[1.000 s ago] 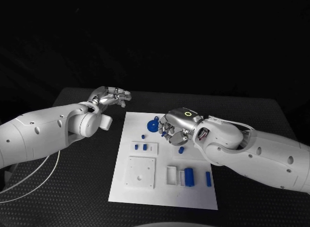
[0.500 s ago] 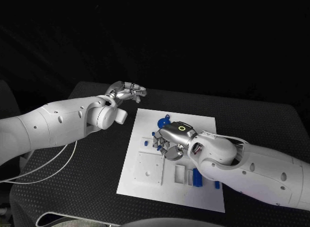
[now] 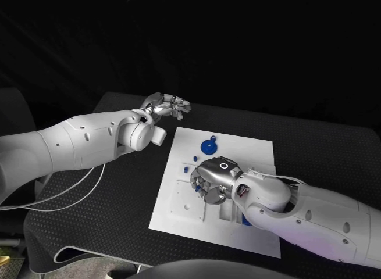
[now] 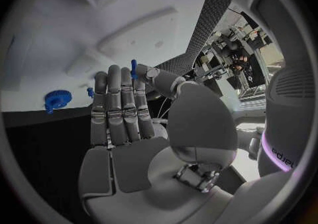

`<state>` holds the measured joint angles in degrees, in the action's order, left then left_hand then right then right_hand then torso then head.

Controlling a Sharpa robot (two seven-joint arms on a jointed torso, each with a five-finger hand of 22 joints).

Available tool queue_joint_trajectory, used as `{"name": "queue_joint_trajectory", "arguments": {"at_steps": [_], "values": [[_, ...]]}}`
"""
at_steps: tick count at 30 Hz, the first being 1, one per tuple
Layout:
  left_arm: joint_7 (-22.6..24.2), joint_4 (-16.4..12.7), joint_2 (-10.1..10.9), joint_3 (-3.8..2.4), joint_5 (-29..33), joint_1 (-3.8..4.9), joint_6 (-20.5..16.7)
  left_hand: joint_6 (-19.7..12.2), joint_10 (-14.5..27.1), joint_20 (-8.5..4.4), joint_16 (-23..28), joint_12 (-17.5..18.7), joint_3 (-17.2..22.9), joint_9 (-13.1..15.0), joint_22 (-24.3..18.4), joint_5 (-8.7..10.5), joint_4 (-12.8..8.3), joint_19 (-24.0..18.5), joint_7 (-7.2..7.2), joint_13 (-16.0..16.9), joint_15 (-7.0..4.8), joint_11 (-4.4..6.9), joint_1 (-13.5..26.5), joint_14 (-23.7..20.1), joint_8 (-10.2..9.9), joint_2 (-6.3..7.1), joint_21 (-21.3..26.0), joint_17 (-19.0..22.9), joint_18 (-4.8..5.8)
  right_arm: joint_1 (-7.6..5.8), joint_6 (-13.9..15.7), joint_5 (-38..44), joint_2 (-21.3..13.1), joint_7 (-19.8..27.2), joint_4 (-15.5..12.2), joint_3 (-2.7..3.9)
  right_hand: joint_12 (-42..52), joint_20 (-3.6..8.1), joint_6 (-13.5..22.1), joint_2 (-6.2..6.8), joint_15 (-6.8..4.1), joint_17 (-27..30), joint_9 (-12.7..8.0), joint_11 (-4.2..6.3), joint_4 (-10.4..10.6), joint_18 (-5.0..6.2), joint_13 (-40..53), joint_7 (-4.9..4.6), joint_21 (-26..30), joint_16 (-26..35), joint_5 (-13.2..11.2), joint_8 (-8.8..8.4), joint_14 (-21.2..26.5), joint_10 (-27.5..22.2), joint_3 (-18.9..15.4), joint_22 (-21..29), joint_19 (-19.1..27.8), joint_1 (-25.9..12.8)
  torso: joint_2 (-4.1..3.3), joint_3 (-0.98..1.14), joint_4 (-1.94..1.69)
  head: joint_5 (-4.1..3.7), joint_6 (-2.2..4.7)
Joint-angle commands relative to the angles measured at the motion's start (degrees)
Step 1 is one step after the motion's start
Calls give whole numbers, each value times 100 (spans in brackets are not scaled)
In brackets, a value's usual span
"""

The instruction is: Assemble the parts on the task board

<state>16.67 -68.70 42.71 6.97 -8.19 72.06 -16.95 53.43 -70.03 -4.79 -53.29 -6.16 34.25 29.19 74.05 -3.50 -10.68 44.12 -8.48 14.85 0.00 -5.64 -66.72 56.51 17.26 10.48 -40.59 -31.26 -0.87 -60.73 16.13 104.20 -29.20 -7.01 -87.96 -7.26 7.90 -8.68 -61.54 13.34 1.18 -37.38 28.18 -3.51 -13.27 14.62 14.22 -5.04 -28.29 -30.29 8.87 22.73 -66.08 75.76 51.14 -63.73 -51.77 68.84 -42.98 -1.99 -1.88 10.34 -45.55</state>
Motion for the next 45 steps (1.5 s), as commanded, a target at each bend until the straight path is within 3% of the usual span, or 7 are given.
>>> {"name": "queue_joint_trajectory", "arguments": {"at_steps": [1,15,45], "values": [[43,-9,-19,-5,29,8,82,-28,33,-88,27,-16,-44,9,9,26,-2,54,7,-5,-3,-4,53,46,14,-5,40,-8,-57,62,-103,176,2,57,12,2,-22,1,-12,-21,1,-7,11,-2,-12,38,10,-5,-21,25,36,-36,-19,22,-32,-8,-27,-29,-1,0,-8,33,-40],[40,-1,-19,-5,29,8,94,-29,35,-87,28,-18,-45,9,10,26,0,54,6,-5,-2,-5,54,46,14,-6,43,-10,-57,89,-210,176,1,66,55,-23,-26,0,-13,-26,1,-13,16,-2,-16,38,17,-5,-21,29,41,-39,-20,24,-39,-8,-25,-34,2,-1,9,92,-114],[17,-9,-1,-5,29,8,129,-39,47,-85,34,-23,-50,11,17,28,8,57,4,-6,1,-8,62,44,14,-8,55,-14,-56,105,-337,200,44,78,162,-60,-40,-1,-12,-46,1,-35,33,-2,-31,38,42,-7,-25,46,57,-49,-26,27,-60,-7,-22,-49,3,-4,6,79,-166]]}}
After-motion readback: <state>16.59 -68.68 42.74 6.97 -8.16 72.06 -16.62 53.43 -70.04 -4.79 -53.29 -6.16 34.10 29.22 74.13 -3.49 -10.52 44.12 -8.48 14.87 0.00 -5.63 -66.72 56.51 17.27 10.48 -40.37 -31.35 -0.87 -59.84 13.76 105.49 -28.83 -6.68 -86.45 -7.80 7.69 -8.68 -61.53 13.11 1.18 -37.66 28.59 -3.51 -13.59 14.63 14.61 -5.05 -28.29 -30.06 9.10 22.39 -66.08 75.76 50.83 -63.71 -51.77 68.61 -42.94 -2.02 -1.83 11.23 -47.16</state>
